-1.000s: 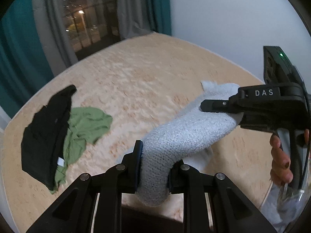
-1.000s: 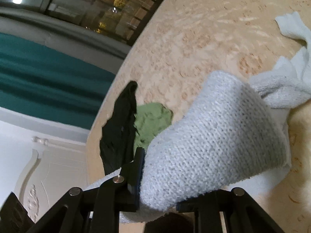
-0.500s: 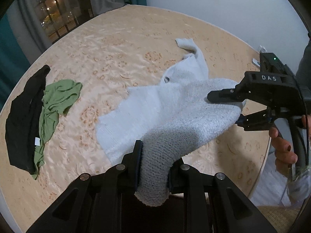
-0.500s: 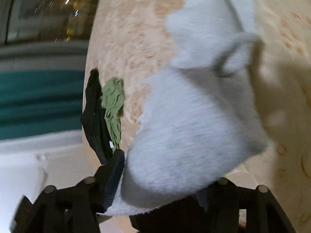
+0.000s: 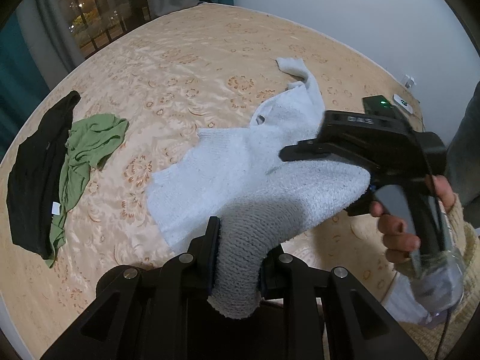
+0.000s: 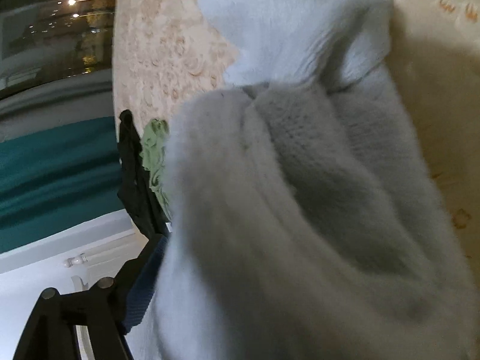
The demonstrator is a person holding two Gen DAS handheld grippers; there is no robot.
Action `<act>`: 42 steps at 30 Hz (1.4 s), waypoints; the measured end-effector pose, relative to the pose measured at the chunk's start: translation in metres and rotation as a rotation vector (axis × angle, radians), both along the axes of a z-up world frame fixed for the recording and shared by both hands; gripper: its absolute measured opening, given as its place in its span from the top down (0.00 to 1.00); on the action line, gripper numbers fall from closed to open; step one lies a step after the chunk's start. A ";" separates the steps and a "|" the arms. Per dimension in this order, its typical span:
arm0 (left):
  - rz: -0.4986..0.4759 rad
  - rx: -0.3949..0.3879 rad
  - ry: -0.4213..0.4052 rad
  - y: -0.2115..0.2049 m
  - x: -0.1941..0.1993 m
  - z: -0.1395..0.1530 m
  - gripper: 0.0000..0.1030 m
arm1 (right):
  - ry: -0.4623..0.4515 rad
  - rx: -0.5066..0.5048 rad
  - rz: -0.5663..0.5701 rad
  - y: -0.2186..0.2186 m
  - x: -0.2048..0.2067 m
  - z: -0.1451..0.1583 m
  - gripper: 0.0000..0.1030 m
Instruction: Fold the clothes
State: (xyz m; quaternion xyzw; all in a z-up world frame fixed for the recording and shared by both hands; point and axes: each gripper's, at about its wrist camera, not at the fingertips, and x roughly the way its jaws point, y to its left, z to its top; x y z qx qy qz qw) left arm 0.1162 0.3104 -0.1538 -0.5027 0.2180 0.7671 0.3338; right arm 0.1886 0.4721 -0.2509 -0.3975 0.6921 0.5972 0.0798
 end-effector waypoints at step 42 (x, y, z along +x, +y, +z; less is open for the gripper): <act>0.138 0.348 -0.052 -0.090 -0.022 0.019 0.14 | 0.007 0.807 0.223 0.000 -0.066 0.174 0.83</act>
